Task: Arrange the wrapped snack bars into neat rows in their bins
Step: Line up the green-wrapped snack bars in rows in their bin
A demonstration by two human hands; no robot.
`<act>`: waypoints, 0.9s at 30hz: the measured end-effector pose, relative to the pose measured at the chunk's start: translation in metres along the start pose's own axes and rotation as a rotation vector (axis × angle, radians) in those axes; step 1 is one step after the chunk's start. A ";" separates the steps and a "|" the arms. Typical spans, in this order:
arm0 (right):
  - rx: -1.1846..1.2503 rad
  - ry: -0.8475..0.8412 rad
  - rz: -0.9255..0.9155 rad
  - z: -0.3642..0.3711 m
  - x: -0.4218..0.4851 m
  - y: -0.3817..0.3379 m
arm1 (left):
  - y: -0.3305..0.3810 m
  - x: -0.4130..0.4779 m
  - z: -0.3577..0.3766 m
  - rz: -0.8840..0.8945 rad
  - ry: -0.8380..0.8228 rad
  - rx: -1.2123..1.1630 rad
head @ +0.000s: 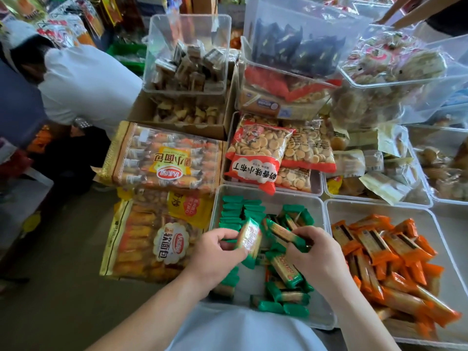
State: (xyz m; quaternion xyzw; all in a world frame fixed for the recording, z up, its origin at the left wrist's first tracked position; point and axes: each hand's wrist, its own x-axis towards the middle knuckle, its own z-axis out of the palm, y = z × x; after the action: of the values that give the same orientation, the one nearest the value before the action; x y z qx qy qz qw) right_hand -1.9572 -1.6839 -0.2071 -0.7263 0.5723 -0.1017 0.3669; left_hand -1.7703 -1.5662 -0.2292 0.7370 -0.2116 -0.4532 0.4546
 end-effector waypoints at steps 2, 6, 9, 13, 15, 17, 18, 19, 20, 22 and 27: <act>-0.128 0.020 -0.080 0.001 0.000 -0.003 | -0.002 0.001 -0.006 -0.014 0.043 -0.006; -0.396 0.077 -0.178 -0.002 0.000 -0.009 | 0.001 0.002 -0.012 -0.031 0.078 -0.085; -0.404 0.098 -0.209 -0.005 -0.002 -0.010 | 0.003 0.002 -0.015 -0.005 0.076 -0.105; -0.281 0.063 -0.192 -0.007 -0.001 -0.004 | 0.002 0.003 -0.013 -0.036 -0.001 -0.157; -0.151 -0.028 -0.234 -0.005 0.001 0.001 | 0.005 0.004 -0.013 -0.033 -0.027 -0.167; -0.086 -0.110 -0.247 -0.004 0.004 0.001 | 0.006 0.006 -0.011 -0.023 -0.044 -0.171; -0.049 -0.135 -0.225 -0.005 0.004 -0.002 | 0.007 0.007 -0.010 -0.022 -0.055 -0.168; -0.014 -0.153 -0.209 -0.005 0.004 -0.004 | 0.006 0.007 -0.009 -0.023 -0.065 -0.157; 0.018 -0.156 -0.219 -0.005 0.003 -0.007 | 0.005 0.007 -0.009 -0.024 -0.074 -0.140; 0.095 -0.139 -0.259 -0.004 0.002 -0.009 | 0.002 0.008 -0.008 -0.027 -0.084 -0.115; 0.190 -0.119 -0.234 0.000 0.007 -0.002 | 0.000 0.010 -0.008 -0.041 -0.099 -0.104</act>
State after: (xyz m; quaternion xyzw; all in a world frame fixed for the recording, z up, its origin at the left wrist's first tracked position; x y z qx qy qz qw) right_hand -1.9534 -1.6898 -0.2071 -0.7548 0.4489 -0.1543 0.4527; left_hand -1.7582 -1.5690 -0.2326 0.6933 -0.1951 -0.5085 0.4718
